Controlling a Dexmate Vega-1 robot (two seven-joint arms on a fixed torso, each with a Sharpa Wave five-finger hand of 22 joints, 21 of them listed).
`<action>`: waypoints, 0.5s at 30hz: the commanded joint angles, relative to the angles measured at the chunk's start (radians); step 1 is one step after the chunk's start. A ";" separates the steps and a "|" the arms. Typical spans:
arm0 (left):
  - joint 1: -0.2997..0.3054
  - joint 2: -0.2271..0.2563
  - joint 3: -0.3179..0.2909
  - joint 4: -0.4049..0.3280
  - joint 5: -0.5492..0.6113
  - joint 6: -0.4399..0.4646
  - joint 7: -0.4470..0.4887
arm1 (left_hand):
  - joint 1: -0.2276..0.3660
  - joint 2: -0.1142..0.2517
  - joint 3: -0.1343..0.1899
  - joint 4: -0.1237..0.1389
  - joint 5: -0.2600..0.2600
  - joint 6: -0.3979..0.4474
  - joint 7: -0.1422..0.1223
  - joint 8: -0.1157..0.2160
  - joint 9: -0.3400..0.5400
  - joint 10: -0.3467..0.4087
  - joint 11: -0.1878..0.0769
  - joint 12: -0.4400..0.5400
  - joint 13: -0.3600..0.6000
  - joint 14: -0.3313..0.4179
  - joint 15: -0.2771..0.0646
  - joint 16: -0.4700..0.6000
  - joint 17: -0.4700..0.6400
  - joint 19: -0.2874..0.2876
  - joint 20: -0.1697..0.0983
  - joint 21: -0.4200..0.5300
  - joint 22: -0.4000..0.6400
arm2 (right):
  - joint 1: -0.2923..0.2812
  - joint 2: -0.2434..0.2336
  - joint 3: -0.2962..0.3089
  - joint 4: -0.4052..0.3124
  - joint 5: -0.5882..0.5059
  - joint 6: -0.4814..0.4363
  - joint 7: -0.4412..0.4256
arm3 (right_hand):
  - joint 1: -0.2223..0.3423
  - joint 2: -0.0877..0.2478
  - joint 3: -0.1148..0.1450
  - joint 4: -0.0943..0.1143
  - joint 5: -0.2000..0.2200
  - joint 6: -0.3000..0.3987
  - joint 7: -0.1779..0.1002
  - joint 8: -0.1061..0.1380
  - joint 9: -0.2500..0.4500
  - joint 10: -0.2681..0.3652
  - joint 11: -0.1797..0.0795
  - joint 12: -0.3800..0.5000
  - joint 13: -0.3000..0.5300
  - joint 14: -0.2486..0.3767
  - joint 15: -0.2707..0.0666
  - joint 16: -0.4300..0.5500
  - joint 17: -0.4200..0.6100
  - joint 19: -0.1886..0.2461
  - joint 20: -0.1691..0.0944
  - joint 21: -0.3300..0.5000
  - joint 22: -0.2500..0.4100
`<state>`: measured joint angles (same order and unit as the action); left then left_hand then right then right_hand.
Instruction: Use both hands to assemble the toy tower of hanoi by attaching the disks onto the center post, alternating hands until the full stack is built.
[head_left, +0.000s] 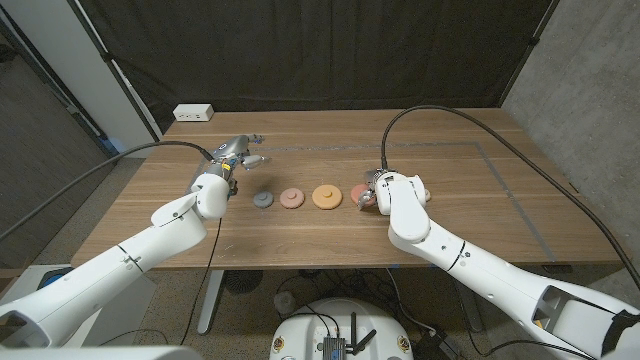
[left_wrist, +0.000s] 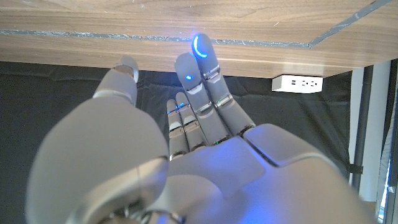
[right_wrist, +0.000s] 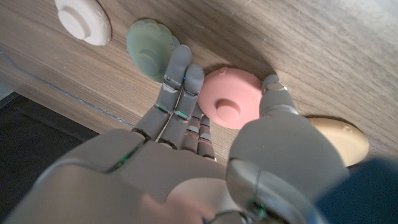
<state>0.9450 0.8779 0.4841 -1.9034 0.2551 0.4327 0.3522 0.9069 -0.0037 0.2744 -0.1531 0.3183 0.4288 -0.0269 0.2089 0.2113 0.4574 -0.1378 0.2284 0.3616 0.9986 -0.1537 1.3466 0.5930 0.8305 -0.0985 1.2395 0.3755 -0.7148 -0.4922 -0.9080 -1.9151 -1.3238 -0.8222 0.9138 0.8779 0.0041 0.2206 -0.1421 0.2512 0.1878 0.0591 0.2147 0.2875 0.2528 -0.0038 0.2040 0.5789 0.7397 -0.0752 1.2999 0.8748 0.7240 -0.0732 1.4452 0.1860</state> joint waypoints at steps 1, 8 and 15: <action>0.001 0.001 -0.002 0.003 -0.005 -0.007 0.002 | 0.002 0.010 -0.004 -0.002 0.004 0.010 0.000 -0.001 0.005 0.012 -0.002 -0.002 0.004 0.006 -0.066 0.010 0.000 -0.005 -0.108 0.005 -0.002 | 0.006 -0.001 -0.013 0.014 0.010 -0.007 -0.008 | -0.001 0.005 -0.003 -0.004 0.007 0.008 -0.006 0.005 0.001 0.021 -0.006 0.012 0.003 -0.005 -0.141 0.010 0.001 0.001 -0.128 0.007 0.000; 0.007 0.000 -0.005 0.003 -0.010 -0.008 0.005 | 0.000 0.010 -0.004 -0.002 0.004 0.012 0.000 -0.001 0.005 0.013 -0.001 -0.003 0.004 0.007 -0.066 0.011 0.000 -0.005 -0.108 0.009 -0.006 | 0.010 -0.003 -0.020 0.020 0.019 -0.007 -0.016 | 0.002 0.008 -0.001 -0.006 0.009 0.030 -0.018 0.013 -0.002 0.049 -0.017 0.022 0.006 -0.001 -0.142 0.017 0.000 0.010 -0.132 0.009 -0.001; 0.011 -0.001 -0.007 0.003 -0.013 -0.009 0.010 | -0.002 0.013 -0.003 -0.002 0.005 0.015 0.001 0.000 0.005 0.016 0.001 -0.003 0.004 0.005 -0.066 0.010 -0.003 -0.007 -0.108 0.014 -0.011 | 0.000 -0.014 -0.017 0.011 0.043 0.001 -0.067 | 0.016 0.023 0.009 -0.009 0.017 0.096 -0.046 0.036 -0.006 0.124 -0.040 0.044 0.015 0.042 -0.143 0.050 0.016 0.040 -0.135 0.025 0.007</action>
<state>0.9487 0.8780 0.4816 -1.9012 0.2476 0.4265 0.3568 0.9069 -0.0037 0.2745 -0.1531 0.3183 0.4326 -0.0235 0.2089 0.2113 0.4630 -0.1356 0.2284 0.3645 0.9986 -0.1537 1.3505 0.5882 0.8269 -0.1021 1.2473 0.3651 -0.7077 -0.4944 -0.9233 -1.9010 -1.3100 -0.8300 0.8970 0.8782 0.0044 0.2237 -0.1452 0.2596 0.2562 0.0237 0.2400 0.2813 0.3426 -0.0320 0.2353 0.5855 0.7559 -0.0788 1.3315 0.8786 0.7451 -0.0792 1.4607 0.1875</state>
